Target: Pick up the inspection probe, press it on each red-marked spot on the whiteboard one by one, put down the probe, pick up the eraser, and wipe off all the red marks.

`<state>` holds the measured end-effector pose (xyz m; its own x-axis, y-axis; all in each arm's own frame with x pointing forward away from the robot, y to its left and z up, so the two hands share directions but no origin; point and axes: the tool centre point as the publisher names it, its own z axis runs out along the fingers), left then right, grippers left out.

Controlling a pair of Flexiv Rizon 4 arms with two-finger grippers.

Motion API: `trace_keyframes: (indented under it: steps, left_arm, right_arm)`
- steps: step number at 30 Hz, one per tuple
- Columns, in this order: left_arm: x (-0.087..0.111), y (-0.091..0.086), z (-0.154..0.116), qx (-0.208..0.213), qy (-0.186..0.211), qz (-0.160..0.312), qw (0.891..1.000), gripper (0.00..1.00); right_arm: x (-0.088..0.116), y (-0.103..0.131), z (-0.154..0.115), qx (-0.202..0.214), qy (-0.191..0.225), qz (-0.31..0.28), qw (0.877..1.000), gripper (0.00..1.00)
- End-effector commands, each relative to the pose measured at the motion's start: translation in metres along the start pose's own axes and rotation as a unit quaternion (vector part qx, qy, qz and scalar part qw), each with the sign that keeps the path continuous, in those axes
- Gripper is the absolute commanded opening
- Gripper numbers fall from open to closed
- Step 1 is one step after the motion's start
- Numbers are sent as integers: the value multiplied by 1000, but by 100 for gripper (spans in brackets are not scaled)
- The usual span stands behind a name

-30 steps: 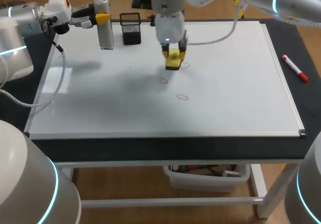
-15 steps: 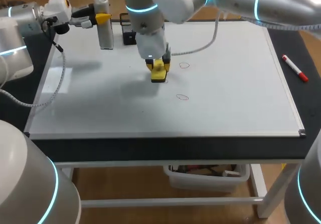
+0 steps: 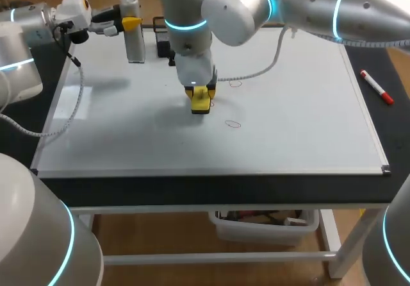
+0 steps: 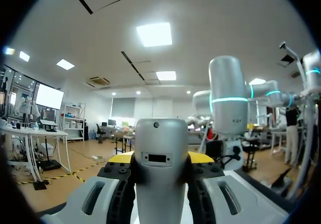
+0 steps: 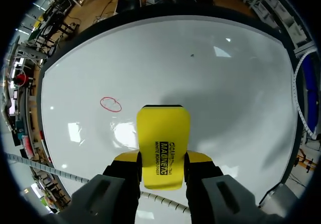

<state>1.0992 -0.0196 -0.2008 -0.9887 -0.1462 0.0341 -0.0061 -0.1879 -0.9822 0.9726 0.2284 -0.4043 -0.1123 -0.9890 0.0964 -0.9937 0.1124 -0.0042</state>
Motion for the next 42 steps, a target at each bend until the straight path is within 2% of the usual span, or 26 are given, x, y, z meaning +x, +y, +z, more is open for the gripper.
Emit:
trace_keyframes:
  steps: [1, 7, 11, 23, 42]
  left_arm:
    - [-1, 0, 0, 1, 1, 1, 1000, 0]
    - [-1, 0, 0, 1, 1, 1, 1000, 0]
    - [-1, 0, 0, 1, 1, 1, 1000, 0]
    - [-1, 0, 0, 1, 1, 1, 1000, 0]
    - [-1, 0, 0, 1, 1, 1, 1000, 0]
  right_arm:
    - [-2, 0, 5, 4, 2, -2, 1000, 0]
    - [-3, -4, 10, 20, 0, -4, 1000, 0]
    - [-4, -5, 14, 35, -16, -12, 999, 0]
    - [-5, -5, 22, 30, -19, -20, 999, 0]
    - [18, -9, 29, 13, -7, -6, 1000, 0]
